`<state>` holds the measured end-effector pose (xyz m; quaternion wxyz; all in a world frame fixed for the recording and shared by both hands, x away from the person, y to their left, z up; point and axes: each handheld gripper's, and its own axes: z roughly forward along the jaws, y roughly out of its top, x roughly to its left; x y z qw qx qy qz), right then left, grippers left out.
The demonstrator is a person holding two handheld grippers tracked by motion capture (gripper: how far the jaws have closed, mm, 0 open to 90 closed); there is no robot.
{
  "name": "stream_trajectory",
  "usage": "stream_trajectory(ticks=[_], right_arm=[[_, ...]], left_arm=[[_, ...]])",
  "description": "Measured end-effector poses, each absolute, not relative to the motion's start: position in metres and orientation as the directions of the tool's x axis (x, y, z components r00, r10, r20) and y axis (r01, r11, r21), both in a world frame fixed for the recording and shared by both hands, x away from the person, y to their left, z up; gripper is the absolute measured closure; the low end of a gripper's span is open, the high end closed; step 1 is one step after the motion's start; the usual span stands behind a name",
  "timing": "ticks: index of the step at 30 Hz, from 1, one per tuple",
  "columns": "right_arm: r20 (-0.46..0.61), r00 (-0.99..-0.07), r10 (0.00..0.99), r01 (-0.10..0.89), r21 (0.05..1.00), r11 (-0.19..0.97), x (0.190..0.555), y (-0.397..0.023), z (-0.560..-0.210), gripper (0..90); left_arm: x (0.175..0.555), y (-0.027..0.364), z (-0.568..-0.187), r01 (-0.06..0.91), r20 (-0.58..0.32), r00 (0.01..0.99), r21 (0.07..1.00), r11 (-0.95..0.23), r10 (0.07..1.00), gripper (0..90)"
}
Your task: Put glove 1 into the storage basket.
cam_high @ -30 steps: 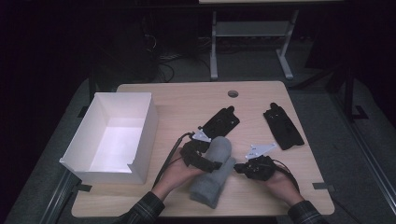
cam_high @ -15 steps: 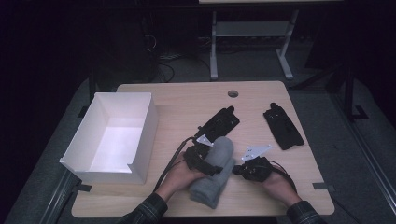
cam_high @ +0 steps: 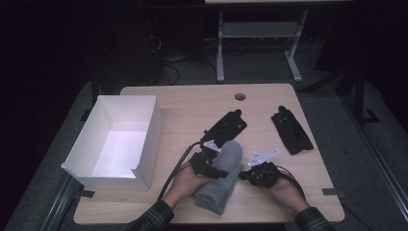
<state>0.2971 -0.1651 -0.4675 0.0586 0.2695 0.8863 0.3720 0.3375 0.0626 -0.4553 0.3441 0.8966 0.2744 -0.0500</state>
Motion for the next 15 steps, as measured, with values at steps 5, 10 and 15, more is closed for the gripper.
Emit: stream_trajectory(ticks=[5, 10, 15], right_arm=[[0.094, -0.844, 0.527, 0.433, 0.700, 0.568, 0.298, -0.169, -0.467, 79.0], [0.089, -0.811, 0.578, 0.459, 0.709, 0.536, 0.301, -0.180, -0.469, 57.0], [0.042, -0.784, 0.620, 0.452, 0.723, 0.523, 0.303, -0.185, -0.472, 43.5]], left_arm=[[0.337, 0.064, -0.453, 0.523, -0.279, 0.846, 0.598, -0.608, 0.453, 69.1], [0.337, 0.068, -0.449, 0.534, -0.314, 0.841, 0.610, -0.586, 0.440, 71.2], [0.335, 0.074, -0.441, 0.535, -0.318, 0.840, 0.622, -0.572, 0.440, 71.8]])
